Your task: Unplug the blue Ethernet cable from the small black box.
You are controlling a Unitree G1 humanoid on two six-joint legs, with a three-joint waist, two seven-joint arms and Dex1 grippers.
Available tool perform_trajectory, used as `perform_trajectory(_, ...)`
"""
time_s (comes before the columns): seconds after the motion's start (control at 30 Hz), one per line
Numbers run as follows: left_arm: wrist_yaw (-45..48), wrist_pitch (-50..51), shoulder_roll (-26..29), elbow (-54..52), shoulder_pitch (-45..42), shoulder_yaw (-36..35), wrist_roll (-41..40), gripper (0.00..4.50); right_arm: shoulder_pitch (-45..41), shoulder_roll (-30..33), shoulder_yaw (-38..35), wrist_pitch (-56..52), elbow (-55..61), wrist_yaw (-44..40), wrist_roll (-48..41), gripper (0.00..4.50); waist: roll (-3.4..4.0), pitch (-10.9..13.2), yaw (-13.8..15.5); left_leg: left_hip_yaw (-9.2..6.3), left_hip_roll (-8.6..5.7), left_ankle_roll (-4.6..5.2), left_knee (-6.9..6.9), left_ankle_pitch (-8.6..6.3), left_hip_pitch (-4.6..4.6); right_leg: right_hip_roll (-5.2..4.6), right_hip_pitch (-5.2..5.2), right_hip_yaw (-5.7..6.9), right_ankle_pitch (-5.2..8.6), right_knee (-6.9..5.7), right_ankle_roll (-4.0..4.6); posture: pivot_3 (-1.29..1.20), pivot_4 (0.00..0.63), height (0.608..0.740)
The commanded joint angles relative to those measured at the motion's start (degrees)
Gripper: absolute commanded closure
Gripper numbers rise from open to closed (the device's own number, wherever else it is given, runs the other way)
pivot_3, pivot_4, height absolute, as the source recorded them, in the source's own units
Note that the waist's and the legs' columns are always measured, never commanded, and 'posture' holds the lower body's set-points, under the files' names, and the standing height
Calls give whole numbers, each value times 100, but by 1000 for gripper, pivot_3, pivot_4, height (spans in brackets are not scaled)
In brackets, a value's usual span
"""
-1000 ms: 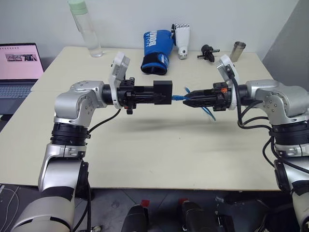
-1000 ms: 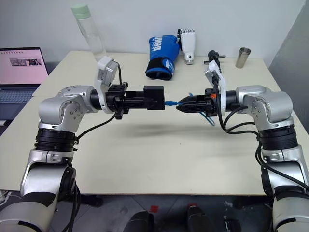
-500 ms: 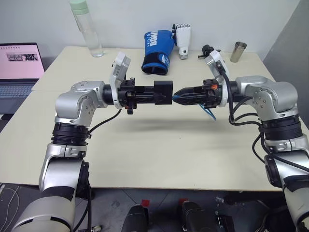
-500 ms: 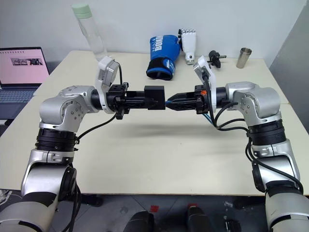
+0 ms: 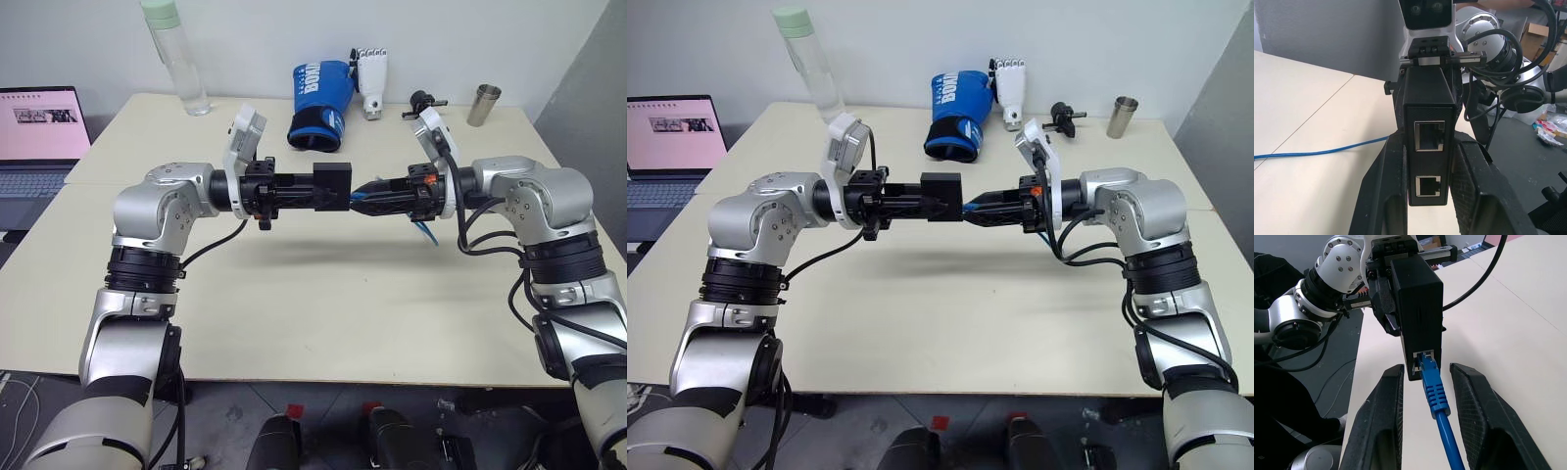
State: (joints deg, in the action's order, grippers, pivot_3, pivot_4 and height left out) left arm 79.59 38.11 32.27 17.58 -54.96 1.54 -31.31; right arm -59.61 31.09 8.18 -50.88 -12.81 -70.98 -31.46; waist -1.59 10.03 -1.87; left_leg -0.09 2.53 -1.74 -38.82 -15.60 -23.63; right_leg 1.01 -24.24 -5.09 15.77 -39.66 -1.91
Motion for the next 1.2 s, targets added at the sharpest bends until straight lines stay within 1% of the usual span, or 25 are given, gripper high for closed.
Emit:
perform_trajectory(0.03, 50, -89, -3, -85, -162, -58, -39, 3703, -176, 60, -98, 36, 39, -65, -5, 2934, 0, 0, 0, 0, 0, 0, 0, 0, 0, 0, 0, 0, 0, 0, 0, 0, 150, 740)
perform_trajectory(0.13, 52, -102, -2, -81, -162, -50, -45, 3703, -184, 73, -89, 46, 15, -91, 5, 2934, 0, 0, 0, 0, 0, 0, 0, 0, 0, 0, 0, 0, 0, 0, 0, 0, 150, 740)
perform_trajectory(0.2, 47, -107, -7, -89, -154, -48, -46, 3703, -181, 89, -83, 53, 2, -120, 9, 3325, 0, 0, 0, 0, 0, 0, 0, 0, 0, 0, 0, 0, 0, -1, 0, 0, 150, 740)
perform_trajectory(0.23, 43, -107, -10, -96, -149, -48, -49, 3703, -176, 100, -77, 60, 0, -139, 13, 3435, 0, 0, 0, 0, 0, 0, 0, 0, 0, 0, 0, 0, 0, -1, 0, 0, 150, 740)
perform_trajectory(0.33, 36, -110, -12, -107, -140, -47, -52, 3703, -131, 169, 1, 156, 6, -267, 97, 4118, 0, 0, 0, 0, 0, 0, 0, 0, 0, 0, 0, 0, 0, -1, 0, 0, 150, 740)
perform_trajectory(0.43, 34, -110, -10, -112, -136, -49, -52, 3703, -126, 186, 15, 176, -8, -324, 139, 4446, 0, 0, 0, 0, -1, 0, -1, 0, 0, 0, 0, 0, 0, -1, 0, 0, 150, 740)
perform_trajectory(0.9, 37, -81, -15, -216, -74, -51, -75, 3703, -135, 311, -35, 246, -87, -359, 277, 4442, 0, 0, 1, 0, 0, 0, -2, 0, -1, 0, -1, 0, 0, -3, 0, 0, 150, 740)
perform_trajectory(0.97, 39, -74, 24, -236, -53, -65, -73, 3703, -51, 442, -99, 214, -28, -341, 284, 4442, 0, 0, 0, 0, 0, 0, -2, 0, -1, 0, -1, 0, 0, -3, 0, 0, 150, 740)
perform_trajectory(1.1, 38, -118, 183, -213, 31, -115, -16, 3703, 385, 1030, -172, 311, 37, -530, 385, 4442, 0, 0, 35, -4, -2, 0, -2, 0, -3, -2, -1, 4, 0, -1, 0, 0, 150, 740)
perform_trajectory(1.2, 15, -130, 271, -216, 88, -135, -22, 3703, 678, 1239, -234, 394, 69, -384, 441, 4442, 0, 0, 20, -9, -7, 0, -5, 0, -13, -7, 1, 10, 0, 11, 0, 0, 150, 740)
